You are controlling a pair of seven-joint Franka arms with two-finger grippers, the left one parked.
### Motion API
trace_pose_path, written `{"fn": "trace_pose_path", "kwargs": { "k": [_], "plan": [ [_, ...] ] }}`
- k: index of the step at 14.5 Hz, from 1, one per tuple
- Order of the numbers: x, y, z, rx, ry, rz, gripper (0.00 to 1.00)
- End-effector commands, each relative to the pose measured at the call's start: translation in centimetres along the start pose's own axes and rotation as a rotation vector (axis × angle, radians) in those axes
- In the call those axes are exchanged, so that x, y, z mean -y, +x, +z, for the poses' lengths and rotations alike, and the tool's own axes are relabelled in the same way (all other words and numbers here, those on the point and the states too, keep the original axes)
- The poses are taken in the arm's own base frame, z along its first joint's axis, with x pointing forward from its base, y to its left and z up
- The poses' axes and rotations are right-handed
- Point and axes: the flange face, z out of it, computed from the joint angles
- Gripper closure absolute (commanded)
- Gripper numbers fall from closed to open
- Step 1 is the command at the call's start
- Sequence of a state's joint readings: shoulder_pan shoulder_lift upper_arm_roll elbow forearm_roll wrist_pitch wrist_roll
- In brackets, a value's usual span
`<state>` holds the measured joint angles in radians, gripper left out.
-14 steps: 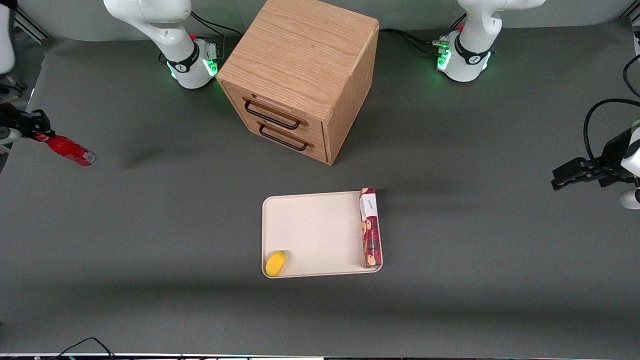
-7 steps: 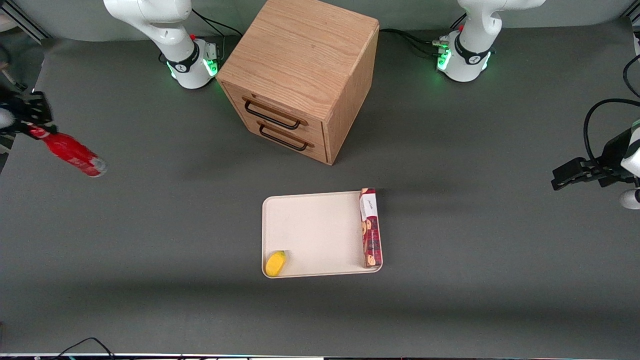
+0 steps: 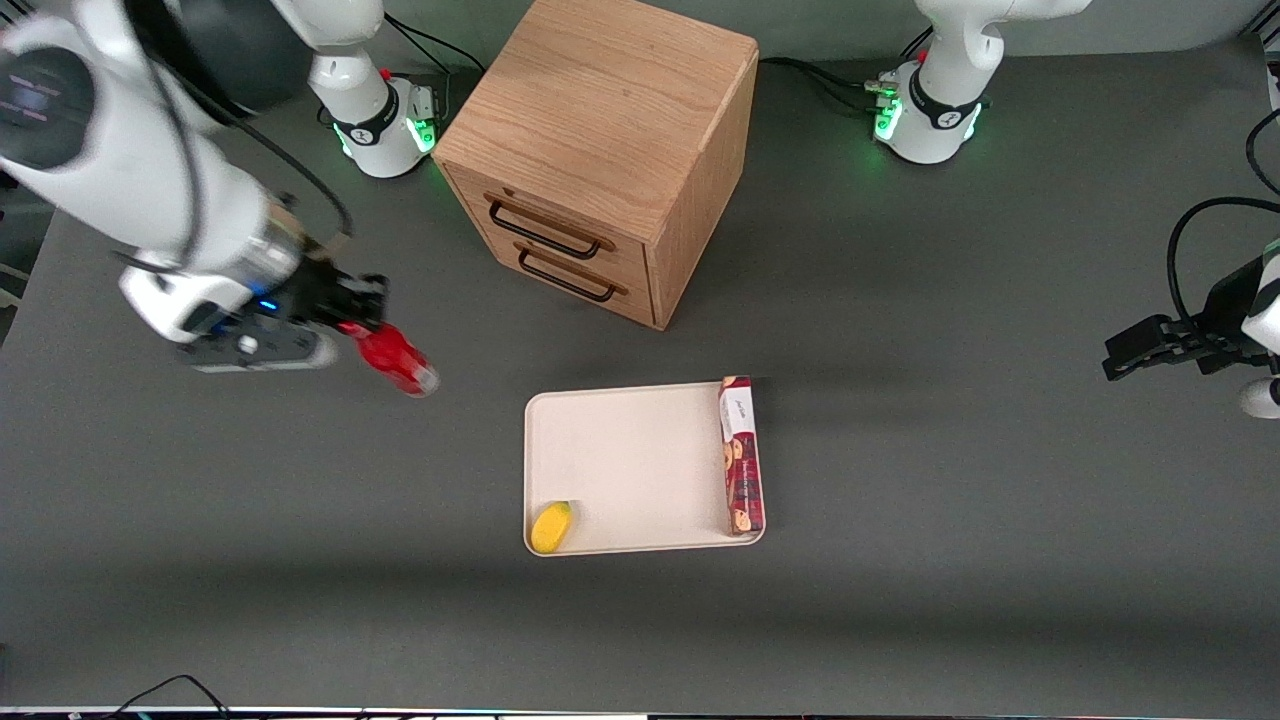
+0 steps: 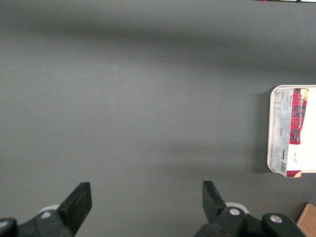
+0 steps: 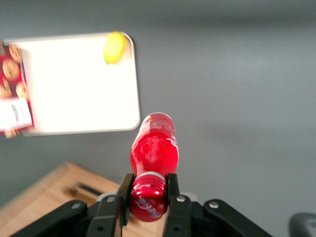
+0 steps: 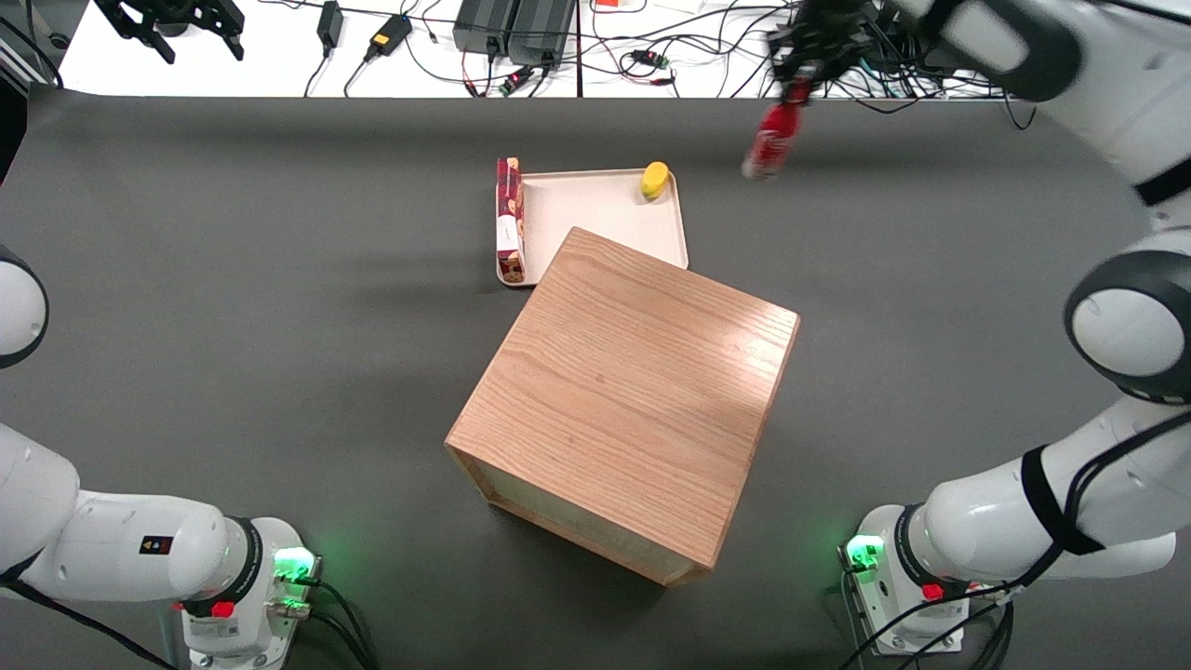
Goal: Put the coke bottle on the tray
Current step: 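Lift the red bottle and carry it toward the white tray, then lower the bottle onto the tray beside the lemon and open the gripper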
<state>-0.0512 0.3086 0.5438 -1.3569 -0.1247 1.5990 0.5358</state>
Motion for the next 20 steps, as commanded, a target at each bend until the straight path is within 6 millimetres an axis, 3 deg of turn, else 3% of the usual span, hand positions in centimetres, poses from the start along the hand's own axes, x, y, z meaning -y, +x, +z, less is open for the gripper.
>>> {"fn": "trace_pose_path", "kwargs": {
  "k": [1, 3, 9, 11, 15, 16, 17, 18, 20],
  "plan": [
    [4.1, 2.4, 4.5, -0.007, 0.02, 0.127, 1.0],
    [6.3, 2.9, 8.4, -0.008, 0.022, 0.173, 1.0],
    [9.9, 2.7, 18.4, -0.03, 0.023, 0.304, 1.0],
    [11.0, 2.4, 20.5, -0.038, 0.019, 0.314, 1.0],
    [11.2, 2.1, 23.0, -0.028, 0.015, 0.317, 1.0],
    [11.3, 1.9, 23.5, -0.035, 0.009, 0.309, 0.96],
    [11.1, 2.0, 23.8, -0.032, 0.005, 0.308, 0.62],
    [10.9, 2.3, 23.5, -0.034, 0.009, 0.315, 0.01],
    [10.6, 2.7, 21.5, -0.057, 0.014, 0.313, 0.0]
  ]
}}
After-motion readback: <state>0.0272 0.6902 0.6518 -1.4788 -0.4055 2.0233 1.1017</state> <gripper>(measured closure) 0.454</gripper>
